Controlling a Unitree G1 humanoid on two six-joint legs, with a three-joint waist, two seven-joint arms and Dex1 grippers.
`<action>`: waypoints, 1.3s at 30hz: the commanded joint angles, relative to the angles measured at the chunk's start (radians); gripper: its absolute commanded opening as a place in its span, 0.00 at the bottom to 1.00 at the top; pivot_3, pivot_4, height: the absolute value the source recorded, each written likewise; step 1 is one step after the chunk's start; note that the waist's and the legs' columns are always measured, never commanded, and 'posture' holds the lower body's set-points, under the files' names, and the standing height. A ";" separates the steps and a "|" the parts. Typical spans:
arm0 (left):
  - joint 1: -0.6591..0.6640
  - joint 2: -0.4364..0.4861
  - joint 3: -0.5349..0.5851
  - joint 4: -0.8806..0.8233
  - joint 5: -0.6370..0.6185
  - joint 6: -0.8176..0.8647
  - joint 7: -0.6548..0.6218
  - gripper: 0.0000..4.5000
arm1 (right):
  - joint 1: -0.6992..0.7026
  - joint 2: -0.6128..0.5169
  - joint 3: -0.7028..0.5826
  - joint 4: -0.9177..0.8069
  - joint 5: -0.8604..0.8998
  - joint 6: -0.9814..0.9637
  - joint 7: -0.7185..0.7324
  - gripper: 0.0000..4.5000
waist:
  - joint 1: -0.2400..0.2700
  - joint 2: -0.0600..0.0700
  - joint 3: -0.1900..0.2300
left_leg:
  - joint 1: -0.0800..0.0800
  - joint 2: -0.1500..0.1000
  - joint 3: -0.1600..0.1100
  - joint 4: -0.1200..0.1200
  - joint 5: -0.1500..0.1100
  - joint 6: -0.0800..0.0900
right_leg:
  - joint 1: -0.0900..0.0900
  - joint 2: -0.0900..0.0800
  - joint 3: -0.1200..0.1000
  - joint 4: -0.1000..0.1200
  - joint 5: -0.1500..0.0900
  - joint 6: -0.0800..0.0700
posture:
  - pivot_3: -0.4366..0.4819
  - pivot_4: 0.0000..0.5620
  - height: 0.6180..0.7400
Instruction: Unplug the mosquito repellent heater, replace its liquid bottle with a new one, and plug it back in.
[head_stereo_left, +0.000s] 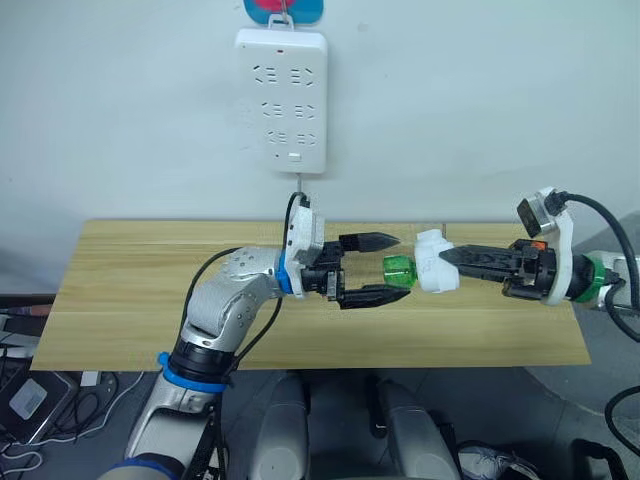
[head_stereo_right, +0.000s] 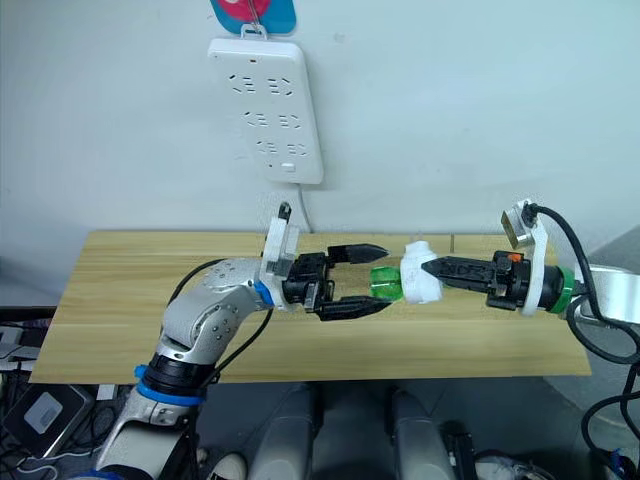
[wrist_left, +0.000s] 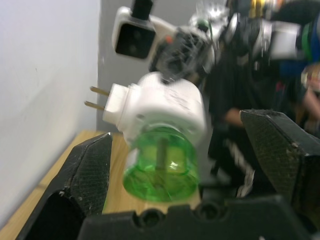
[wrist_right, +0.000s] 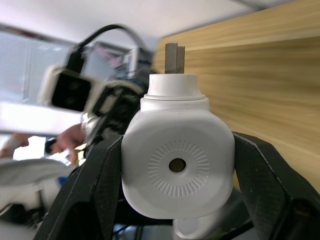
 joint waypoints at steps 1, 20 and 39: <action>-0.013 0.048 -0.078 -0.060 0.136 -0.107 -0.016 1.00 | 0.005 0.007 -0.027 -0.050 0.025 -0.051 -0.088 0.66 | 0.000 0.000 0.000 | 0.000 0.000 0.000 0.000 0.000 0.000 | 0.000 0.000 0.000 0.000 0.000 0.000 | 0.72 0.57 1.00; -0.056 -0.030 -0.306 0.002 0.780 -0.312 0.332 1.00 | 0.004 0.095 0.035 -0.239 0.025 -0.172 -0.379 0.66 | 0.001 0.000 0.000 | -0.001 0.000 0.000 0.000 0.000 0.000 | -0.001 0.000 0.000 0.000 0.000 0.000 | 0.71 0.59 1.00; -0.044 -0.052 -0.312 -0.008 0.807 -0.269 0.315 0.51 | -0.035 0.110 0.064 -0.267 0.025 -0.180 -0.381 0.66 | 0.000 0.000 0.000 | -0.001 0.000 0.000 0.000 0.000 0.000 | -0.001 0.000 0.000 0.000 0.000 0.000 | 0.70 0.61 1.00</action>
